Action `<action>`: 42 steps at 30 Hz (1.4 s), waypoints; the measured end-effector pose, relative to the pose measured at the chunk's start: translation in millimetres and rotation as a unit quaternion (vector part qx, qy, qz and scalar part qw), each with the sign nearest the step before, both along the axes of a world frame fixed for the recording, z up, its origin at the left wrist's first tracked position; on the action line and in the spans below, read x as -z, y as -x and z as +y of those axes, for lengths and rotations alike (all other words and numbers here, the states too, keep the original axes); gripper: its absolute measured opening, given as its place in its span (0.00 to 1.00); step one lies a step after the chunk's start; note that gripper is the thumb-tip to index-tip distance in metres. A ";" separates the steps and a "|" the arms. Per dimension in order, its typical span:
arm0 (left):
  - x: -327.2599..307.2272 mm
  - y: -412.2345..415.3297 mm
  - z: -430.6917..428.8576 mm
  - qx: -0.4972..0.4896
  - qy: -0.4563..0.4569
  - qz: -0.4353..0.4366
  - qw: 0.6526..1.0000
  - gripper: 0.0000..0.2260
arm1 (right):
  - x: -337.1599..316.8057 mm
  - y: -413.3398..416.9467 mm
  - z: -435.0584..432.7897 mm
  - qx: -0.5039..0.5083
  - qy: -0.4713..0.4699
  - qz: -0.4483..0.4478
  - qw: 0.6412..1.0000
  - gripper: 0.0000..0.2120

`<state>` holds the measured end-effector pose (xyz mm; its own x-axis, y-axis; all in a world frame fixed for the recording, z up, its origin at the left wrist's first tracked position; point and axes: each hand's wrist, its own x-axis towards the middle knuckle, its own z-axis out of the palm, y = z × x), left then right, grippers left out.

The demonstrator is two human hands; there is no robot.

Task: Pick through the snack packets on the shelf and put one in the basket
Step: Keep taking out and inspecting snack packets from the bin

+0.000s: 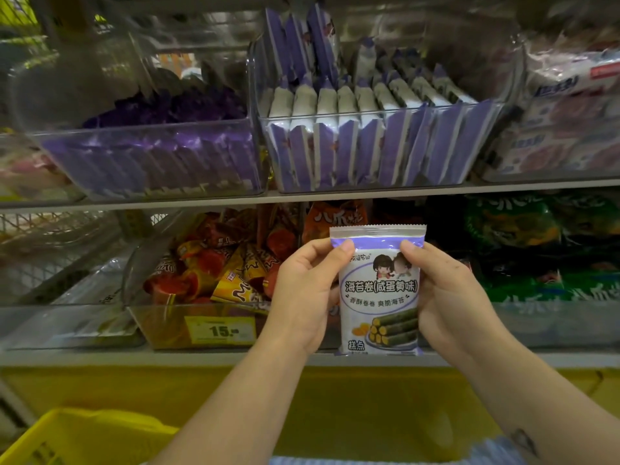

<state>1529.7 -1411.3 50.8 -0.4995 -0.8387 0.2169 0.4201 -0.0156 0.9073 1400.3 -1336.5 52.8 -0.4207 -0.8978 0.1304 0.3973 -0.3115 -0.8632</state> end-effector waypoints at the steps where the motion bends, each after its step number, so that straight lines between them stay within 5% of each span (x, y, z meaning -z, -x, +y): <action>1: -0.4 -0.9 -0.1 0.002 -0.005 -0.001 1.000 0.02 | -0.3 -0.7 -0.6 0.002 0.004 -0.001 1.000 0.18; 16: -1.8 -8.2 -2.5 0.021 -0.039 -0.014 0.999 0.10 | 1.3 1.4 -3.1 -0.010 -0.016 0.002 1.000 0.17; 20: -2.5 -9.4 -5.5 -0.010 -0.044 0.003 0.999 0.10 | 2.7 8.6 -1.2 -0.047 -0.042 0.107 0.992 0.18; 24: -6.3 -15.7 -14.3 -0.031 -0.074 0.026 0.996 0.07 | 0.0 19.5 6.6 -0.190 -0.105 0.218 0.952 0.17; 32: -8.9 -34.8 -20.3 0.225 -0.054 -0.136 0.963 0.20 | -1.1 26.9 11.1 -0.217 -0.152 0.108 0.958 0.23; 42: -3.3 -39.5 -23.0 0.329 -0.100 -0.132 0.930 0.21 | -4.0 23.1 14.9 -0.273 -0.142 0.007 0.951 0.24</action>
<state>1569.2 -1434.4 54.1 -0.9323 -0.3438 -0.1125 0.0241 -0.3694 0.9290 1377.2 -1321.6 56.9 0.1183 -0.9818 -0.1487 0.4210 0.1852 -0.8880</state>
